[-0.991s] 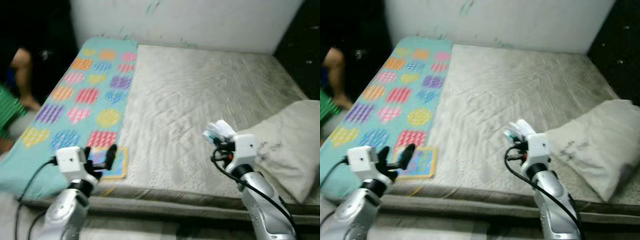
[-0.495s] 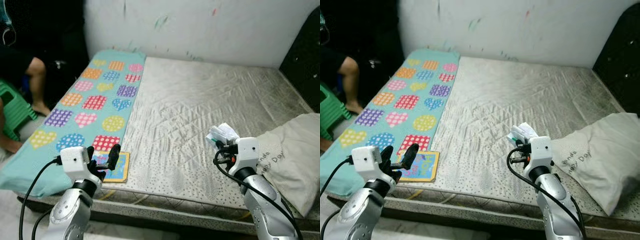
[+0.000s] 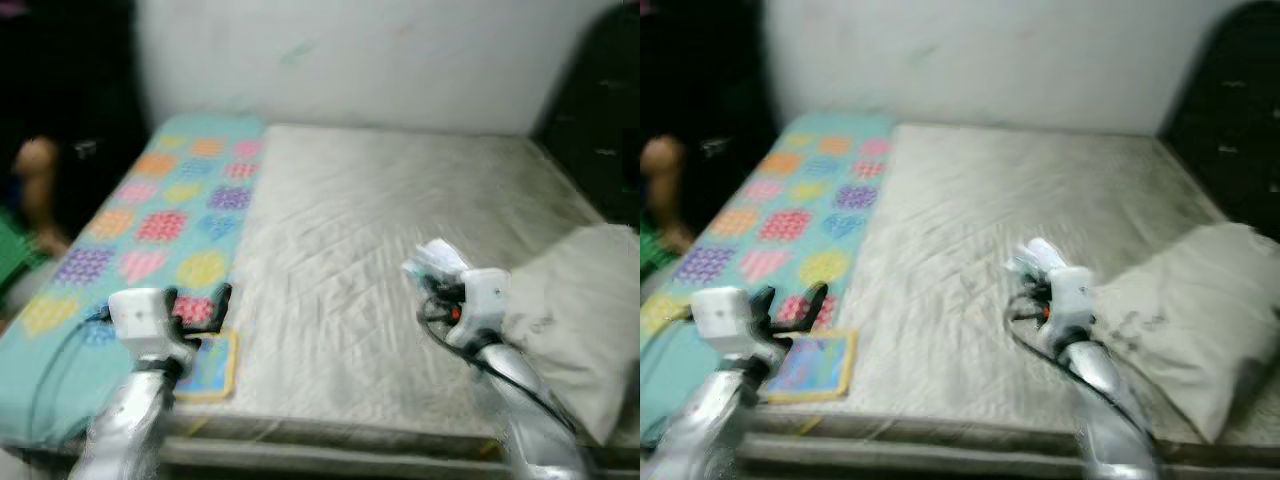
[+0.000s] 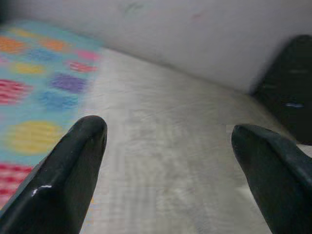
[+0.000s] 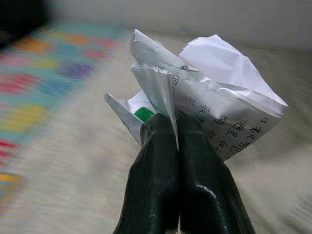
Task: Clean up the room
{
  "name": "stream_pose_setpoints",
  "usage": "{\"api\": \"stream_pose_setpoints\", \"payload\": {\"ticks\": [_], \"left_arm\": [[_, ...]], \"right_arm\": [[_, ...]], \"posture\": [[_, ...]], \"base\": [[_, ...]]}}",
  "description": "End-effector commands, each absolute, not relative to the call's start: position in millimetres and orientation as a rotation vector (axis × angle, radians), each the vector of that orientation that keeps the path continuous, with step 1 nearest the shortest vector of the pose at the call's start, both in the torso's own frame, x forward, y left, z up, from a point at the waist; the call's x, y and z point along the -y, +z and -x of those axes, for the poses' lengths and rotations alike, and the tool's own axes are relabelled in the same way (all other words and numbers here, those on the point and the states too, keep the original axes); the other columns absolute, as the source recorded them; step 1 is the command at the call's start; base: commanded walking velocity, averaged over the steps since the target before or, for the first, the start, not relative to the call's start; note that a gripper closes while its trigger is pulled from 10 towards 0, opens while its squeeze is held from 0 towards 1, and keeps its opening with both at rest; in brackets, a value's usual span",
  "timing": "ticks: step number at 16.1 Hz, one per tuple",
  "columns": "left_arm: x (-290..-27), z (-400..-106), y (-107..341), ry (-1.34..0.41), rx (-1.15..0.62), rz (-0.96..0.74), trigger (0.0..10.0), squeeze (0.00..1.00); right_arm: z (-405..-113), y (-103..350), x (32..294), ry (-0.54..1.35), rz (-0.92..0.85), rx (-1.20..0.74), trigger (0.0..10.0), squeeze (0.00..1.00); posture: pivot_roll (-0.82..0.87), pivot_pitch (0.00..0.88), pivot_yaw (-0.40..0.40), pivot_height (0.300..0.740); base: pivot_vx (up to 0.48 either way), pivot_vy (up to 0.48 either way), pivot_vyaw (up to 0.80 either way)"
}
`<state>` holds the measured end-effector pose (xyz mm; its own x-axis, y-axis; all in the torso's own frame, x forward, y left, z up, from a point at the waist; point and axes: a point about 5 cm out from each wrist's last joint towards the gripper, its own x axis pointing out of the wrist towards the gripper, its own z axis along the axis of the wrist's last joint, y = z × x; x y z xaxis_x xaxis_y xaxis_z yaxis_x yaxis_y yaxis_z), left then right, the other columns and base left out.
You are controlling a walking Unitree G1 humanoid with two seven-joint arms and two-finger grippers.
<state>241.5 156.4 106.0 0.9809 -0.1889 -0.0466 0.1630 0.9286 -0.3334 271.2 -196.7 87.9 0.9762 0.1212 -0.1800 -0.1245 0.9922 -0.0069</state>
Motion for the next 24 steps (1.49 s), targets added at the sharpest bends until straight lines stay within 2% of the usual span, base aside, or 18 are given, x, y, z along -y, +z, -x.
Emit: {"api": "stream_pose_setpoints", "payload": {"ticks": [1,8,24], "left_arm": [[-165.6,-240.2,105.0,-0.154,-0.089,0.300,10.0,0.00],[-166.4,-242.2,101.6,-0.115,-0.117,0.319,10.0,0.00],[-166.4,-243.9,102.4,-0.092,-0.100,0.339,10.0,0.00]], "right_arm": [[-277.9,97.3,187.1,0.150,0.009,-0.141,10.0,0.00],[-276.8,95.6,187.9,0.149,0.014,-0.145,10.0,0.00],[-280.9,99.0,183.9,0.200,0.059,-0.129,10.0,0.00]], "posture": [[-0.05,0.003,-0.034,0.740],[-0.05,0.006,-0.035,0.740],[-0.05,0.000,-0.048,0.740]], "base": [[0.292,0.000,0.00],[0.000,0.041,0.00],[0.000,0.480,0.00]]}}
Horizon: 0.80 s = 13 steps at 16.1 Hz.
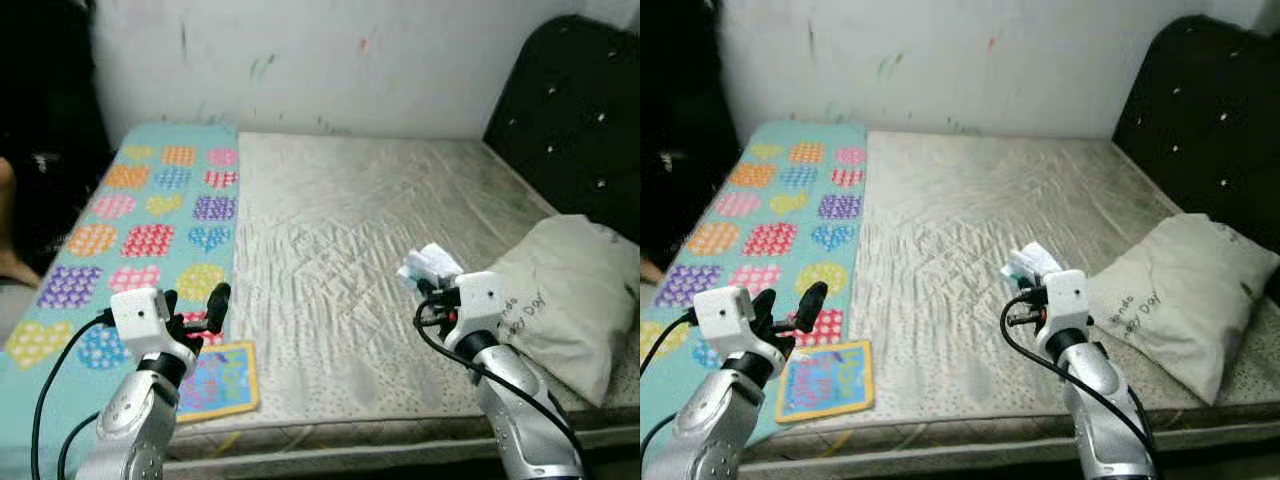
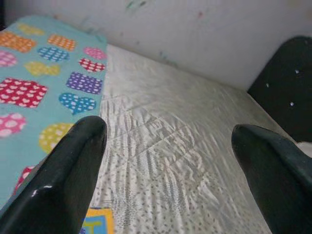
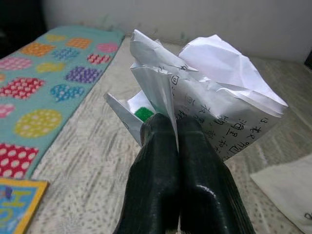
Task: Clean up the room
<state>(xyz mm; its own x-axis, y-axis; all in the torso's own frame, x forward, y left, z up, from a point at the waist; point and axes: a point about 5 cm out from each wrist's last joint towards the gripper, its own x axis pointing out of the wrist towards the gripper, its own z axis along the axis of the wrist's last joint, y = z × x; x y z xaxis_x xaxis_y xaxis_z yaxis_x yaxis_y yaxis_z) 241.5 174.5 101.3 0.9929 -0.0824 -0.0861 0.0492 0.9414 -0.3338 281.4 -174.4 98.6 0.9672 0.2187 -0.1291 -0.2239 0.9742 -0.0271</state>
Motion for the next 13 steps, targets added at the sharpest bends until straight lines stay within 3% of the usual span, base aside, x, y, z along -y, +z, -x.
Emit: {"api": "stream_pose_setpoints", "payload": {"ticks": [1,13], "left_arm": [[-166,-244,103,-0.090,-0.097,0.338,10.0,0.00],[-164,-247,99,-0.075,-0.104,0.359,10.0,0.00]], "right_arm": [[-281,99,183,0.205,0.061,-0.128,10.0,0.00],[-288,94,169,0.244,0.056,-0.119,10.0,0.00]], "posture": [[-0.05,0.000,-0.049,0.740],[-0.04,0.000,-0.053,0.740]], "base": [[0.000,0.480,0.00],[0.000,0.480,0.00]]}}
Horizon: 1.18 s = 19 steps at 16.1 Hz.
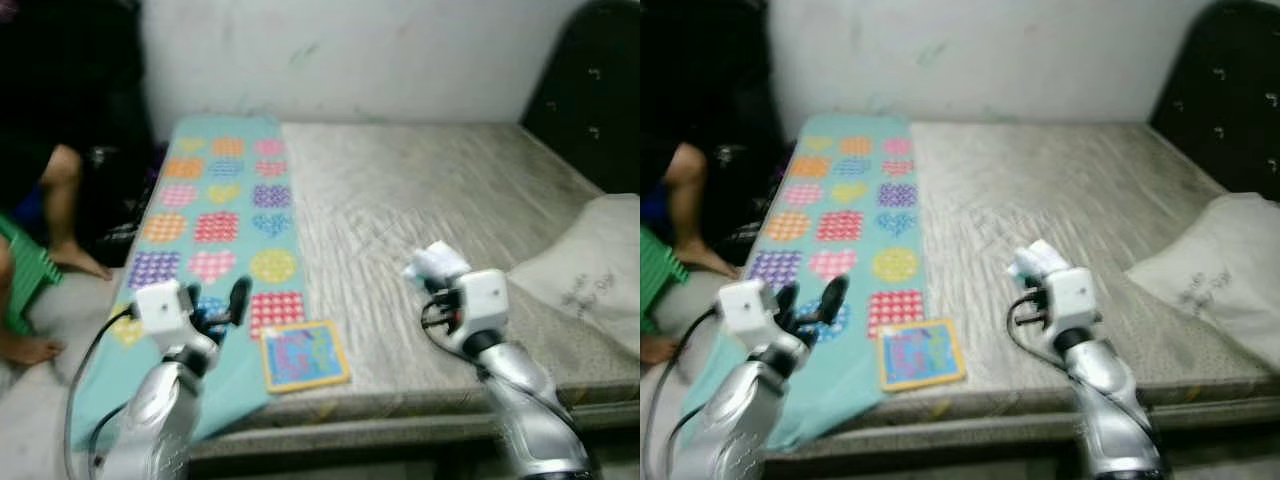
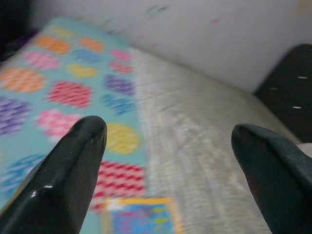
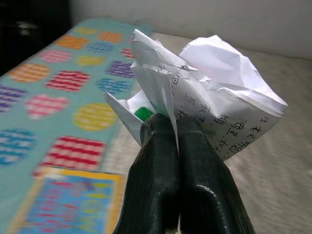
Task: Clean up the room
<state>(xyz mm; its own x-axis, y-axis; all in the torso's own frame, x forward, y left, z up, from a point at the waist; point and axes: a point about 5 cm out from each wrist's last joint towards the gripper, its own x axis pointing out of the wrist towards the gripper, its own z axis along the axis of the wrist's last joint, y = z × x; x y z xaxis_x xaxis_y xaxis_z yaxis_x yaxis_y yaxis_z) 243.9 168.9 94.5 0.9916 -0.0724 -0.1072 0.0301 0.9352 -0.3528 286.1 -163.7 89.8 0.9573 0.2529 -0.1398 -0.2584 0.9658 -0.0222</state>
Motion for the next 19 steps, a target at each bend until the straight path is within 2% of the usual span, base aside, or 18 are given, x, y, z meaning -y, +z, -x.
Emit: {"api": "stream_pose_setpoints", "payload": {"ticks": [1,9,16,19], "left_arm": [[-164,-252,99,-0.081,-0.097,0.365,10.0,0.00],[-165,-257,105,-0.073,-0.073,0.327,10.0,0.00],[-163,-262,113,-0.063,-0.034,0.314,10.0,0.00],[-164,-268,122,-0.036,-0.002,0.306,10.0,0.00]], "right_arm": [[-290,94,164,0.247,0.049,-0.114,10.0,0.00],[-294,97,160,0.246,0.050,-0.090,10.0,0.00],[-298,104,151,0.288,0.067,-0.057,10.0,0.00],[-300,110,147,0.295,0.067,-0.039,10.0,0.00]], "posture": [[-0.04,0.000,-0.051,0.740],[-0.04,0.000,-0.038,0.740],[-0.05,0.000,-0.040,0.740],[-0.05,0.016,-0.033,0.740]], "base": [[0.000,0.480,0.00],[0.000,0.480,0.00],[0.000,0.000,0.00],[0.000,0.000,0.80]]}}
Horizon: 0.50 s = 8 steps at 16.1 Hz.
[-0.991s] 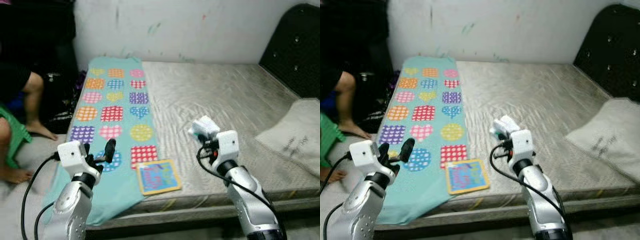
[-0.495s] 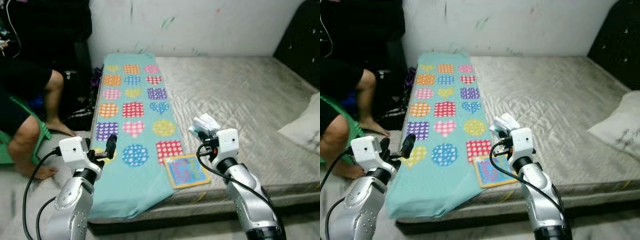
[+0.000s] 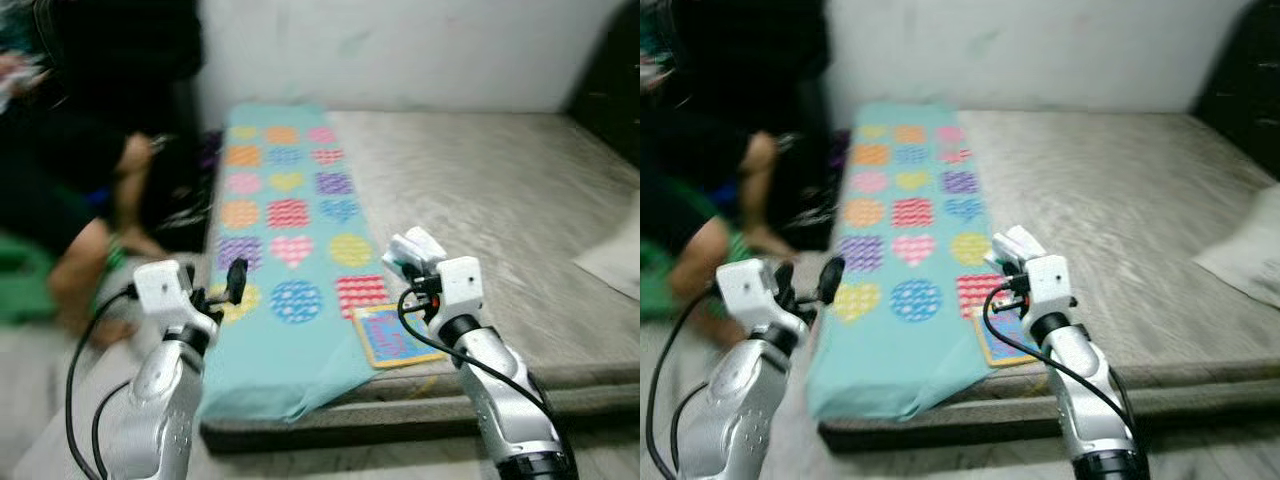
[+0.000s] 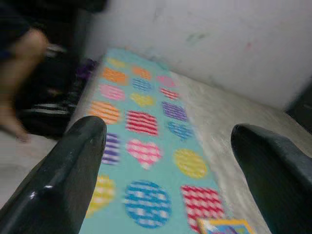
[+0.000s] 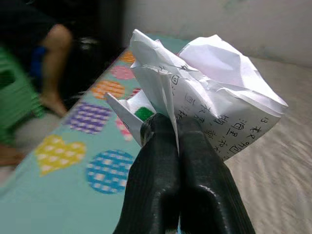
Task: Clean up the room
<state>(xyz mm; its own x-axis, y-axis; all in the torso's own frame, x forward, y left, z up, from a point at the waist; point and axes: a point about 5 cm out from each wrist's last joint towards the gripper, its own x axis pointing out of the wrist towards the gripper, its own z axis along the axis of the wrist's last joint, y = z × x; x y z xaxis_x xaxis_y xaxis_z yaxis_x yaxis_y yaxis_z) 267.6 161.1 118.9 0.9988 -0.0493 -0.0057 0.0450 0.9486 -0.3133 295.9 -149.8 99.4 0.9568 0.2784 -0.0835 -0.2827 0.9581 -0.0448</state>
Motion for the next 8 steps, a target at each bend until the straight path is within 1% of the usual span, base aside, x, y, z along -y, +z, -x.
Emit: {"api": "stream_pose_setpoints", "payload": {"ticks": [1,3,5,8], "left_arm": [[-160,-268,128,-0.047,0.020,0.293,10.0,0.00],[-160,-267,130,-0.047,0.025,0.280,10.0,0.00],[-161,-264,127,-0.046,0.015,0.268,10.0,0.00],[-172,-262,119,-0.030,-0.008,0.217,10.0,0.00]], "right_arm": [[-299,112,145,0.303,0.068,-0.028,10.0,0.00],[-299,115,144,0.315,0.068,-0.020,10.0,0.00],[-300,117,142,0.328,0.073,-0.012,10.0,0.00],[-300,117,144,0.322,0.077,-0.012,10.0,0.00]], "posture": [[-0.05,0.028,-0.035,0.740],[-0.05,0.045,-0.039,0.740],[-0.04,0.044,-0.046,0.740],[-0.04,0.017,-0.041,0.740]], "base": [[0.000,0.000,0.80],[0.000,0.000,0.80],[0.000,0.000,0.80],[0.000,0.000,0.80]]}}
